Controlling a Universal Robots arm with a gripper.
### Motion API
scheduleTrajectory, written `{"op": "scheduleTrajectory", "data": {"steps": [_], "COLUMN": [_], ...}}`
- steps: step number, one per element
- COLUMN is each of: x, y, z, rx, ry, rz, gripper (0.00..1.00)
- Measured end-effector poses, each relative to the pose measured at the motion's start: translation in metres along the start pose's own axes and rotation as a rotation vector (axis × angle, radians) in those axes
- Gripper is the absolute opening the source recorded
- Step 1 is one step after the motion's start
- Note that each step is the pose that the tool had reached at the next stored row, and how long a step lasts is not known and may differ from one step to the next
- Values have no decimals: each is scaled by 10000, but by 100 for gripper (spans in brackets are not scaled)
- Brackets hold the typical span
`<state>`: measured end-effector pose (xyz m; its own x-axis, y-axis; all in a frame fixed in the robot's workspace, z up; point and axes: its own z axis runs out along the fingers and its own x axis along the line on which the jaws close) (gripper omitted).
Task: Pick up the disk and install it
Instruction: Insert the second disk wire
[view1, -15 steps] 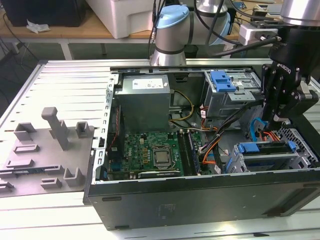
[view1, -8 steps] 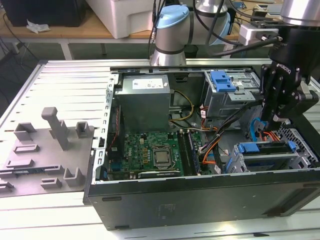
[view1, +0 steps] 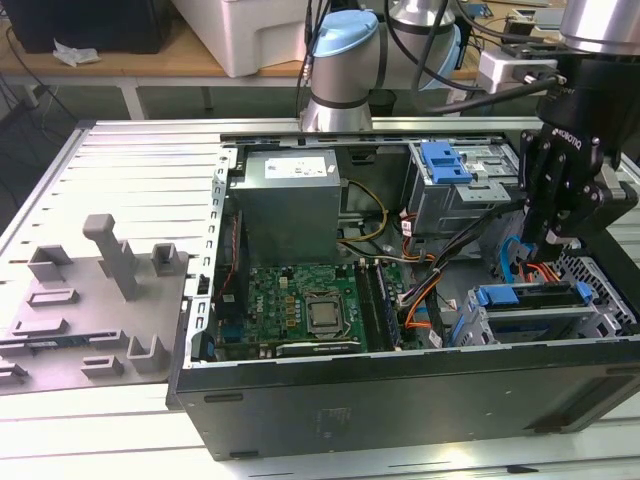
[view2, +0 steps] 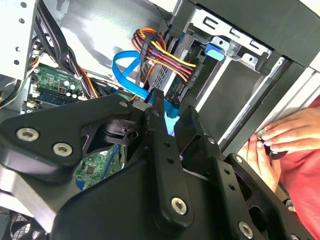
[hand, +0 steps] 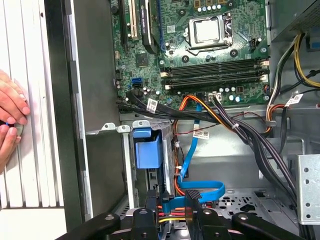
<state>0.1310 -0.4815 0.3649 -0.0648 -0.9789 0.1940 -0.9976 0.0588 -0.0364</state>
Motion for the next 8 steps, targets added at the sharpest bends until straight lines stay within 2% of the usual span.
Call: {"op": "scheduleTrajectory", "data": {"steps": [4,8], "x": [-1,-1], "y": [0,0], "z": [4,3], "rx": [-1,-7], "ry": [-17,-112], "rz": [0,3], "gripper": [36,36]}}
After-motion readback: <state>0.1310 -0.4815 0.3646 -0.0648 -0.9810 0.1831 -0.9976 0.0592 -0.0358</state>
